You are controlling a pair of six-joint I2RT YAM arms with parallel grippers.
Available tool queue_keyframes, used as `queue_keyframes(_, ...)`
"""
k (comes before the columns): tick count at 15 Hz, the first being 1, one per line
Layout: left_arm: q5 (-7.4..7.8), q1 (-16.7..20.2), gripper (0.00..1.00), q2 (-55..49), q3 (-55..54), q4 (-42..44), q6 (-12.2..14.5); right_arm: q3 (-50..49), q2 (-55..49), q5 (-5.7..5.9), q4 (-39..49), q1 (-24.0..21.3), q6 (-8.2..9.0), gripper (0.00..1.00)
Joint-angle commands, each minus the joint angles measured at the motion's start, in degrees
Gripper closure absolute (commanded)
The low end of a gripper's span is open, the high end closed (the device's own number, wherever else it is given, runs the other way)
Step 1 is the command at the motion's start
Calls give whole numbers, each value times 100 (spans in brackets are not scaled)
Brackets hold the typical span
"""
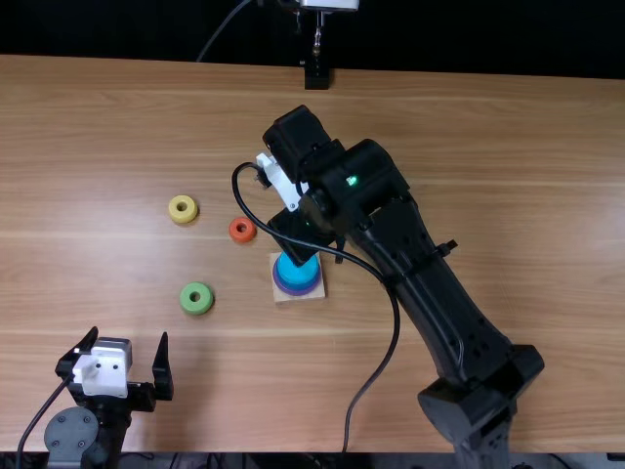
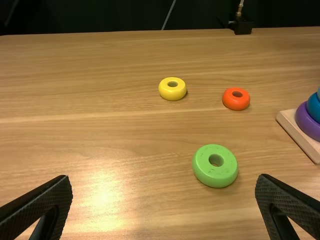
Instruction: Build the Hanoi tower: stack the rings onto the peg from bottom to top in this color order: purple, dark blue, light blue, dark green, light green, yellow, orange.
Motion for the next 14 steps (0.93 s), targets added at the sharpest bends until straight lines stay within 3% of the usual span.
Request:
queue_keyframes(1,36,-45,0,-67,-642,-440,-32,-85,130,-53,1,11,20,100)
queue_keyframes(9,36,-45,0,-67,-642,-440,-32,-155,244,-64,22,38,31,100)
queue_keyframes(14,36,-45,0,-67,-642,-440,-32,-287,244,-42,634,29,41,100)
